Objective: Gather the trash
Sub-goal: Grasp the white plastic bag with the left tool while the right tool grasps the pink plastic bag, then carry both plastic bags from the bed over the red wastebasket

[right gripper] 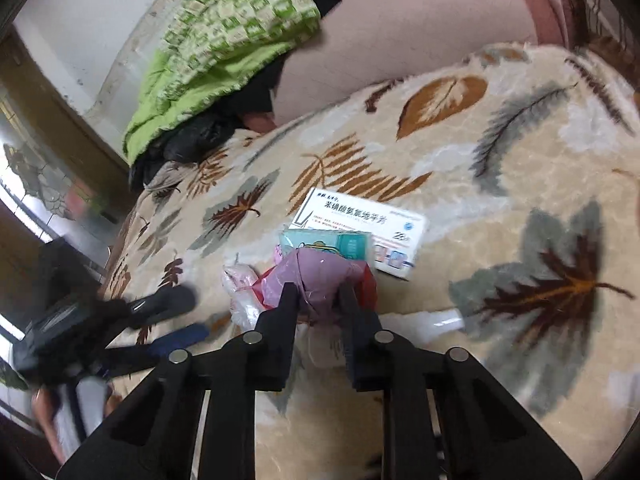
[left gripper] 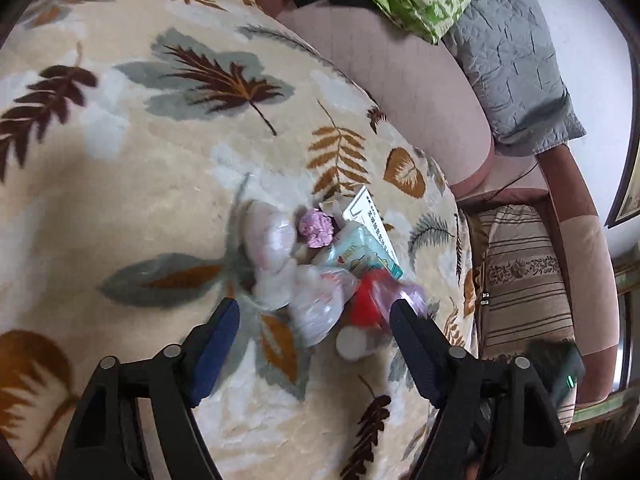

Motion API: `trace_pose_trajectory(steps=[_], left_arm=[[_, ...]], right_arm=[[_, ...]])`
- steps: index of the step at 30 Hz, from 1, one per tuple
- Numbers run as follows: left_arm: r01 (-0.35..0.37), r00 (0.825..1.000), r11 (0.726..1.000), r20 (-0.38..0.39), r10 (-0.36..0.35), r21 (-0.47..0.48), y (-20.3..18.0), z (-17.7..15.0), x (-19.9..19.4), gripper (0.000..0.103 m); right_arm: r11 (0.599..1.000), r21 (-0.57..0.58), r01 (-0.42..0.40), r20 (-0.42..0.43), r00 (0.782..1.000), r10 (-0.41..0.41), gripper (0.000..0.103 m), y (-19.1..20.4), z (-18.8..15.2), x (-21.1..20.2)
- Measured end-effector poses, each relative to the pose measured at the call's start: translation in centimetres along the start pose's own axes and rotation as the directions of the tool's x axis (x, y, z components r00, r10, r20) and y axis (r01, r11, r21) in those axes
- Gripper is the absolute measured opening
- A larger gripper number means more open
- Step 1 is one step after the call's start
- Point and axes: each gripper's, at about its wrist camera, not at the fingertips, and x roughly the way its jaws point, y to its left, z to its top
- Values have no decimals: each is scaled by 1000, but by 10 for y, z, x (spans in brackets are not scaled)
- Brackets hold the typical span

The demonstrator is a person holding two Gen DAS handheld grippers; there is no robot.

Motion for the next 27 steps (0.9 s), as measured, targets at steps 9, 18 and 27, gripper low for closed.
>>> trace_pose_trajectory(steps=[9,18,27], left_arm=[[-98,995,995,-36,98,13,-2,1,36,48],[-98,995,994,2,98,43,3,1,16,9],[-92,995,990,53,87,105,-11,-37,-59,8]], right_arm=[[1000,-13,-9,35,999,9,18,-7,-32,-74],[999,-30,-40,74,996,42,18,10,-54,-119],[997,-62,-47,126,991,54,18,30,-85,-158]])
